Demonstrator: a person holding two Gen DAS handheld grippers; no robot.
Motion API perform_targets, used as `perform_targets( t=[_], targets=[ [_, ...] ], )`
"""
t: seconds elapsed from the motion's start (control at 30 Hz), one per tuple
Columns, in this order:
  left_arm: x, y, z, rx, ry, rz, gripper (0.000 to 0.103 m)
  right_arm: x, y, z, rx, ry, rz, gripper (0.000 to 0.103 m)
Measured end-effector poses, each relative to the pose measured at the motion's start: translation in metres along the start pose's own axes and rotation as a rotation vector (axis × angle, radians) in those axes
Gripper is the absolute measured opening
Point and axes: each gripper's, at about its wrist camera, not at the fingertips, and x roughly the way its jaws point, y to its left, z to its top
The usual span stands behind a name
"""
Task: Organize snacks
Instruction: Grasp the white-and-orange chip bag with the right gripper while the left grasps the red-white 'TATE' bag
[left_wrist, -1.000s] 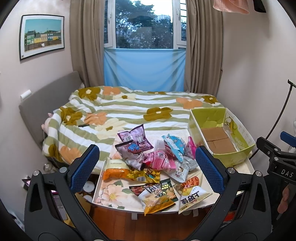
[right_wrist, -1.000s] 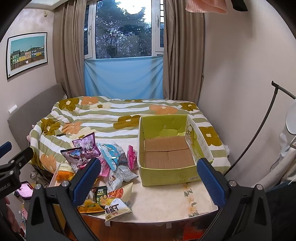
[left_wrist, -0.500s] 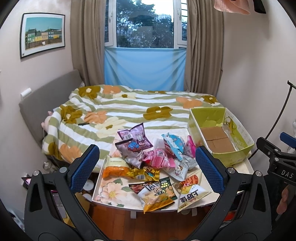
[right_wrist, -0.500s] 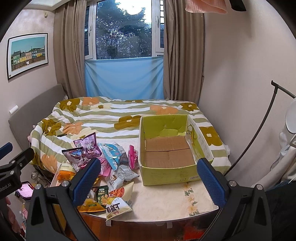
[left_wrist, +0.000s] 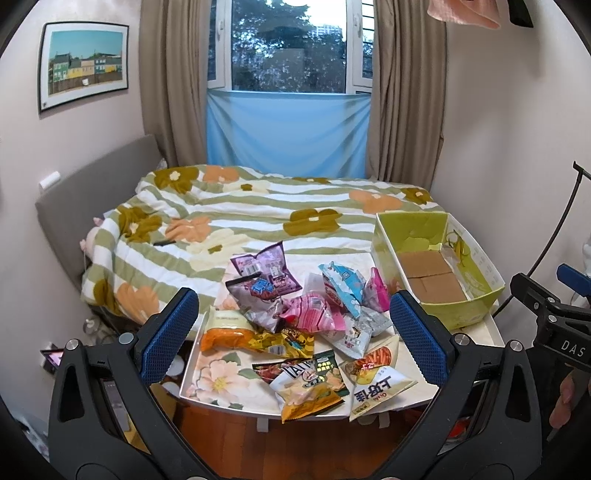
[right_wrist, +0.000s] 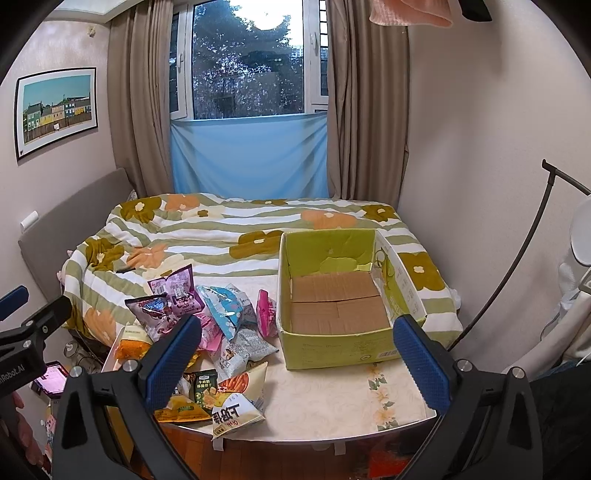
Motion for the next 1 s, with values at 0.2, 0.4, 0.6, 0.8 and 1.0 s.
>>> perform_targets(
  t=[0.2,0.4,0.6,0.8,1.0],
  targets=[
    [0.018,-0.001,0.000,-0.038,0.085,-0.014,0.103,0.008,-0.001,0.000,-0.007,0.039,0.029,0.103],
    [0.048,0.000,-0.023,-0.099,0.200,-0.008,0.103,0.038,-0.012,-0.015,-0.002,0.110,0.112,0.103],
    [0.092,0.002,-0.067,-0.150,0.338,-0.019,0.102,0.080,-0.015,-0.044,0.003,0.205,0.205,0.103],
    [0.139,0.016,-0.105,-0.218,0.468,-0.067,0.102,0.121,-0.015,-0.074,0.074,0.340,0.291,0.103],
    [0.192,0.024,-0.133,-0.258,0.561,-0.120,0.102,0.162,-0.002,-0.103,0.137,0.445,0.334,0.103]
  ],
)
